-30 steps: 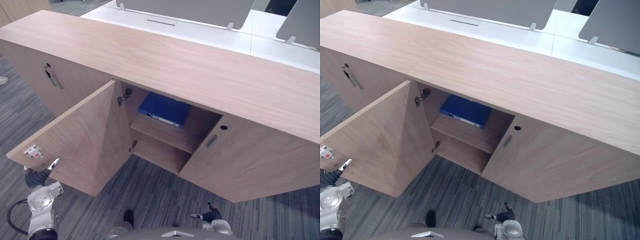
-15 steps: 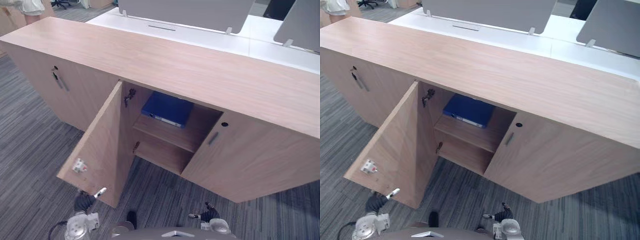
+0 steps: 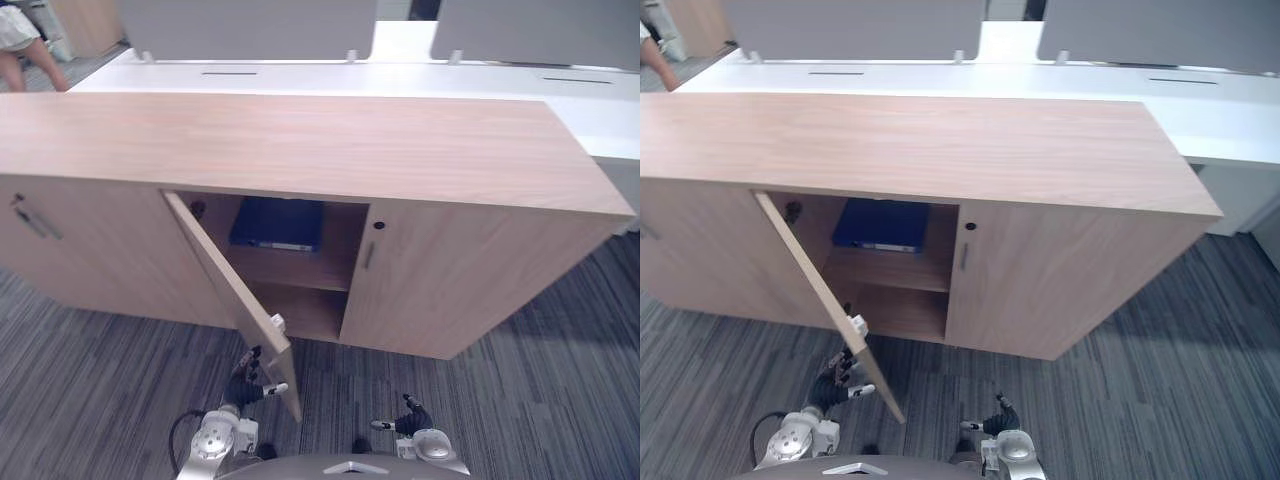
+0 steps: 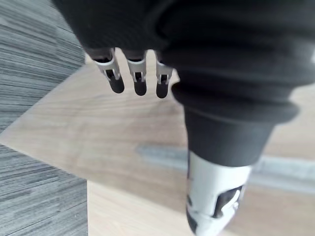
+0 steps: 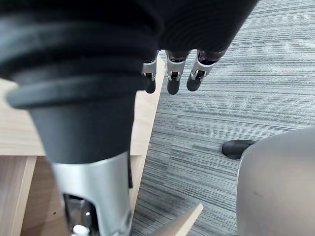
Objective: Walk over to the cabinet, pick up the folder, carry it to the office cabinet, place the folder inside the office cabinet, then close the office cabinet door
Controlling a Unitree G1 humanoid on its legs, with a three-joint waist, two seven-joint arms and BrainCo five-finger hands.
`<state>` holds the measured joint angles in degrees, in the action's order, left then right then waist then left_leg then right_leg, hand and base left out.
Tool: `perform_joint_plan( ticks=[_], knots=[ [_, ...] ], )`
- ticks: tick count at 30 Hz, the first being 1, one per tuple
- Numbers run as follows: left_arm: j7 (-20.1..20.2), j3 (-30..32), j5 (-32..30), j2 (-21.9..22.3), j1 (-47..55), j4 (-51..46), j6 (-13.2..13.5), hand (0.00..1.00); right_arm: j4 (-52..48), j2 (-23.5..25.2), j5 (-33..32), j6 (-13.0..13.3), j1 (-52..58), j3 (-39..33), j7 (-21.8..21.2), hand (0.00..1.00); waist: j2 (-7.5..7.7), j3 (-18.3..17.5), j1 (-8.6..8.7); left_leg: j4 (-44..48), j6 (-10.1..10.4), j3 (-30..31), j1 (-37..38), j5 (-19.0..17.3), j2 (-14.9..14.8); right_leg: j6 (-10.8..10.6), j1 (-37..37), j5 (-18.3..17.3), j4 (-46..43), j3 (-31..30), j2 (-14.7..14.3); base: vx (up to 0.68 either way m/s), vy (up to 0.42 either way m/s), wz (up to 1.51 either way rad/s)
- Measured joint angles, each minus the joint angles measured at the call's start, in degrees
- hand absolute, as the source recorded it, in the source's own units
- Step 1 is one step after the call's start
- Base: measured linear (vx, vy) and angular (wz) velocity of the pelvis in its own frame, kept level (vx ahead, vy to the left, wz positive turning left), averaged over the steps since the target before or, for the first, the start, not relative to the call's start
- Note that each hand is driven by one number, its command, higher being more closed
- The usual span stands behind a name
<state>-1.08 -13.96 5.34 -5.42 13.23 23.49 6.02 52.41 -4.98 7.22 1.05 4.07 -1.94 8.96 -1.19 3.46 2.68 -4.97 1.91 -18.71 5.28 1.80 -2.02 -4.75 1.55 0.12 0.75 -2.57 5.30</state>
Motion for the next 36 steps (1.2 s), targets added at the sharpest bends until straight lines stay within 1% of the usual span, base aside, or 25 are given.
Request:
perform_joint_plan(
  ticks=[3,5,9,16,21,23,27,30,33,36],
  knots=[
    [-0.3,-0.2,-0.9,-0.1,-4.2,2.3,0.0,0.00,0.1,0.0,0.0,0.0,-0.1,0.1,0.0,0.00,-0.30,-0.4,0.81,0.0,0.1,-1.3,0.3,-0.2,-0.5,-0.4,0.2,1.3,1.0,-1.0,-0.6,0.07,-0.022,-0.25],
    [-1.4,-0.2,-1.2,-0.1,-6.8,4.9,-0.1,0.00,0.2,0.0,0.0,0.0,-0.2,0.1,0.0,0.00,-0.20,-0.5,1.02,0.1,0.4,-2.0,1.1,-0.5,-0.7,-0.4,0.7,1.4,1.5,-1.6,-0.9,0.06,-0.024,-0.20],
    [-4.4,-0.1,-1.2,-0.4,-12.2,9.3,-0.5,0.00,0.3,0.0,-0.1,0.0,-0.4,-0.2,0.1,0.00,-0.16,-0.5,2.11,0.4,0.7,-2.0,1.2,-0.8,-1.2,-0.2,1.2,1.5,2.2,-1.5,-1.4,0.03,-0.035,-0.01],
    [-5.2,0.2,-1.3,-0.4,-13.7,12.1,-0.8,0.00,0.5,0.0,-0.2,-0.2,-0.4,-0.7,0.3,0.00,-0.04,-0.4,2.60,0.3,0.8,-2.2,1.5,-0.8,-1.4,0.0,1.5,1.6,2.6,-1.5,-1.6,-0.02,-0.014,-0.01],
    [-5.2,0.8,-2.2,-0.8,-12.6,16.0,-1.1,0.00,2.6,-0.1,-0.2,-0.4,-1.8,-1.6,0.3,0.00,0.39,-0.4,2.37,0.3,1.0,-3.9,1.4,-1.0,-1.6,0.1,0.6,2.0,2.9,-3.1,-1.8,-0.04,-0.019,-0.17],
    [-4.9,2.8,-2.3,-0.8,-10.5,17.6,-1.2,0.00,2.8,-0.1,-0.3,-1.1,-2.1,-1.8,0.4,0.00,0.66,-0.4,2.24,0.4,1.3,-5.4,1.5,-1.4,-1.7,0.1,0.1,2.4,3.3,-4.6,-2.1,-0.02,-0.014,-0.34],
    [-4.7,6.6,-3.3,-0.8,-8.5,23.1,-1.8,0.00,4.0,-0.1,-0.7,-1.3,-2.1,-3.7,0.4,0.00,1.20,-0.7,2.02,0.4,1.5,-6.0,1.7,-1.6,-2.0,0.2,0.1,2.6,3.6,-5.1,-2.5,0.01,-0.028,-0.11],
    [-4.7,9.6,-3.4,-0.8,-8.0,28.6,-2.5,0.00,5.3,-0.3,-1.3,-1.3,-2.1,-4.6,0.4,0.00,1.50,-0.8,1.09,0.4,1.6,-5.7,1.7,-1.7,-2.0,0.3,0.3,2.6,3.8,-5.1,-2.6,0.01,-0.021,0.03],
    [-4.7,12.7,-4.8,-0.8,-7.3,34.0,-3.0,0.00,6.9,-0.3,-1.5,-1.3,-2.4,-6.4,0.3,0.00,1.55,-0.8,0.52,0.4,1.6,-4.6,1.7,-1.7,-1.9,0.2,0.6,2.6,3.8,-4.5,-2.5,-0.02,-0.031,0.09],
    [-4.6,15.6,-6.2,-0.6,-6.6,34.9,-3.2,0.00,7.2,-0.2,-3.1,-1.3,-2.1,-7.8,0.3,0.00,1.53,-0.9,0.17,0.4,1.5,-3.6,1.8,-1.6,-1.6,0.2,1.0,2.5,3.8,-3.9,-2.2,-0.04,-0.024,0.11]
  ],
)
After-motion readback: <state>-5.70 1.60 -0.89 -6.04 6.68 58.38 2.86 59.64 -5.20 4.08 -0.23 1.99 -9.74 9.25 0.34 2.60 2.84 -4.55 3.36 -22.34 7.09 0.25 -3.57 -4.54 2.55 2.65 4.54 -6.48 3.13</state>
